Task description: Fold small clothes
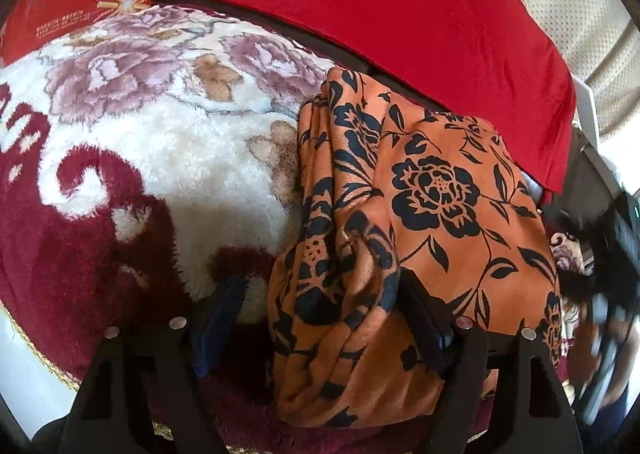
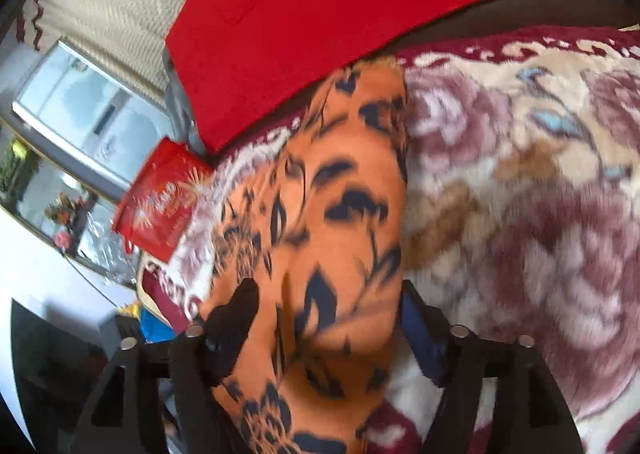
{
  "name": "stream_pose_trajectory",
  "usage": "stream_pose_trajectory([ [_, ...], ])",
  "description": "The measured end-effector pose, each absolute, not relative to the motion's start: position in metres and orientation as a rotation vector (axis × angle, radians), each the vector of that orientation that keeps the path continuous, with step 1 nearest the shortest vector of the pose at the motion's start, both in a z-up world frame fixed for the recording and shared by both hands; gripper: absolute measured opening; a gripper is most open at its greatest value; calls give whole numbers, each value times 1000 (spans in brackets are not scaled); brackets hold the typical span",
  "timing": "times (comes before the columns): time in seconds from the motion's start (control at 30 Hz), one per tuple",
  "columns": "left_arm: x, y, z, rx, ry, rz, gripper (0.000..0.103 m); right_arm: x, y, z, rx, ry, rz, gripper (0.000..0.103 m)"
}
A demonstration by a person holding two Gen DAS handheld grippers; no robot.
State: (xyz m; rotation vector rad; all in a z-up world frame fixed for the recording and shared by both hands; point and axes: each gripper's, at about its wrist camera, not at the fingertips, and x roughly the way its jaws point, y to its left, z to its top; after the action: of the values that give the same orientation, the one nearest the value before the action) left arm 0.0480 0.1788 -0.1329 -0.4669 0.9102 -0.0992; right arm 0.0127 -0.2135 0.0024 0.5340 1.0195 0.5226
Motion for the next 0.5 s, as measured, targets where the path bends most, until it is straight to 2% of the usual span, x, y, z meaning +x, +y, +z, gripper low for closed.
stream_pose_trajectory([
  [0.17, 44, 171, -133, -441, 897, -103, 79, 61, -219, -4, 599, 1044, 445, 75],
  [0.2, 44, 171, -133, -436, 896, -103, 79, 68, -213, 0, 564, 1031, 466, 61],
  [0.23, 42, 170, -133, -432, 894, -103, 79, 72, -209, 6, 511, 1015, 458, 40],
  [0.3, 42, 169, -133, -424, 892, -104, 79, 77, -197, 16, 401, 997, 425, 39],
  [0.4, 39, 170, -132, -419, 890, -109, 79, 71, -191, 12, 319, 987, 369, 39],
  [0.47, 39, 171, -132, -415, 888, -114, 79, 64, -194, 11, 354, 970, 369, 51],
  [0.5, 38, 172, -131, -417, 888, -115, 79, 58, -195, 10, 380, 981, 387, 69],
])
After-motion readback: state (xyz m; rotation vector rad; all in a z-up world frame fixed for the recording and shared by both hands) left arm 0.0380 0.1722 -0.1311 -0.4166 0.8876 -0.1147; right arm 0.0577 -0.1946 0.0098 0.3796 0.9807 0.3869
